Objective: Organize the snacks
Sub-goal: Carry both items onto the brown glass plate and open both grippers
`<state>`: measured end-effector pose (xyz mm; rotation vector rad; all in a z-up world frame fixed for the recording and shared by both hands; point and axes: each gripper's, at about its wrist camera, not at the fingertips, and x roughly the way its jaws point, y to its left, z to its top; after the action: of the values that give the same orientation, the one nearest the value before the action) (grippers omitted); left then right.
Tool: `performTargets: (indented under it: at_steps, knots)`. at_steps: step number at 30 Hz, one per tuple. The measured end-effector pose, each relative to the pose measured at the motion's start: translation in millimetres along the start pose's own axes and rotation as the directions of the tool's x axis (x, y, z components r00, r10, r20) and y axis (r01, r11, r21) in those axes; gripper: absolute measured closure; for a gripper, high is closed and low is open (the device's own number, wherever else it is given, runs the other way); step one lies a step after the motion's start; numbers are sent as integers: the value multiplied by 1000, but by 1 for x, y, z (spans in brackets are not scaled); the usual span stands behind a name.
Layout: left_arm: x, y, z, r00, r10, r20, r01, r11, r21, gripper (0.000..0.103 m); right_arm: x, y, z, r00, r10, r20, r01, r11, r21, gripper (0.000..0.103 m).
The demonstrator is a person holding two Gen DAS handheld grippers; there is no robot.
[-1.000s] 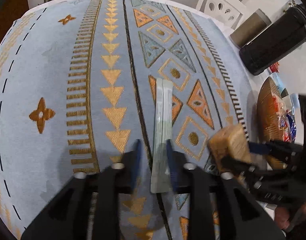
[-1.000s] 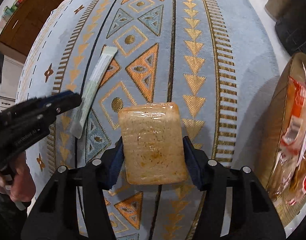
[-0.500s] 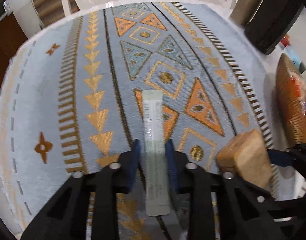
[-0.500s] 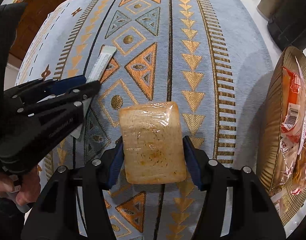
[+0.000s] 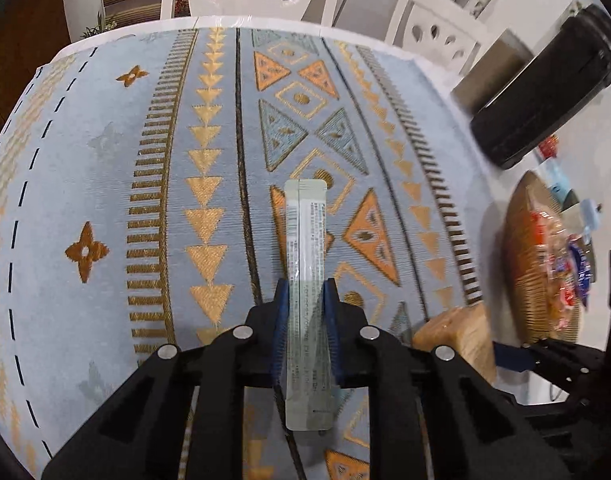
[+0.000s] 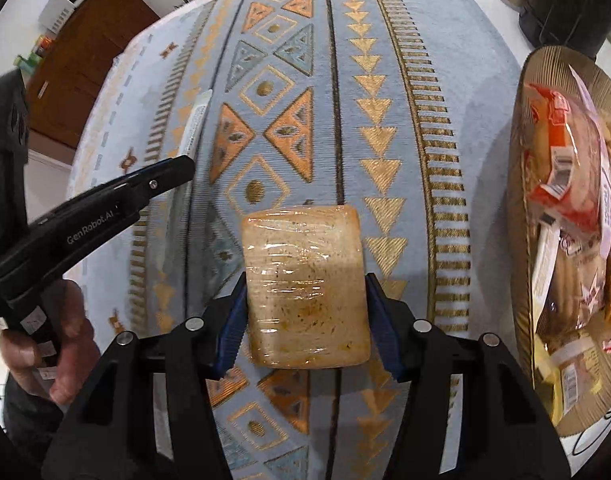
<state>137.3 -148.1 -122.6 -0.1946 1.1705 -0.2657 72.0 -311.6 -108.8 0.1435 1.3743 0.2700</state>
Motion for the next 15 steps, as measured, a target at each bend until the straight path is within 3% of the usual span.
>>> performTargets:
  at_steps: [4, 10, 15]
  knots:
    - [-11, -4, -3, 1000, -19, 14, 20, 999, -26, 87, -17, 2, -2, 995, 99, 21, -99, 995, 19, 46]
    - [-39, -38, 9, 995, -53, 82, 53, 999, 7, 87, -64, -4, -2, 985, 142, 96, -143, 990, 7, 46]
    - [-69, -94, 31, 981, -110, 160, 99, 992, 78, 87, -133, -40, 12, 966, 98, 241, -113, 992, 52, 47]
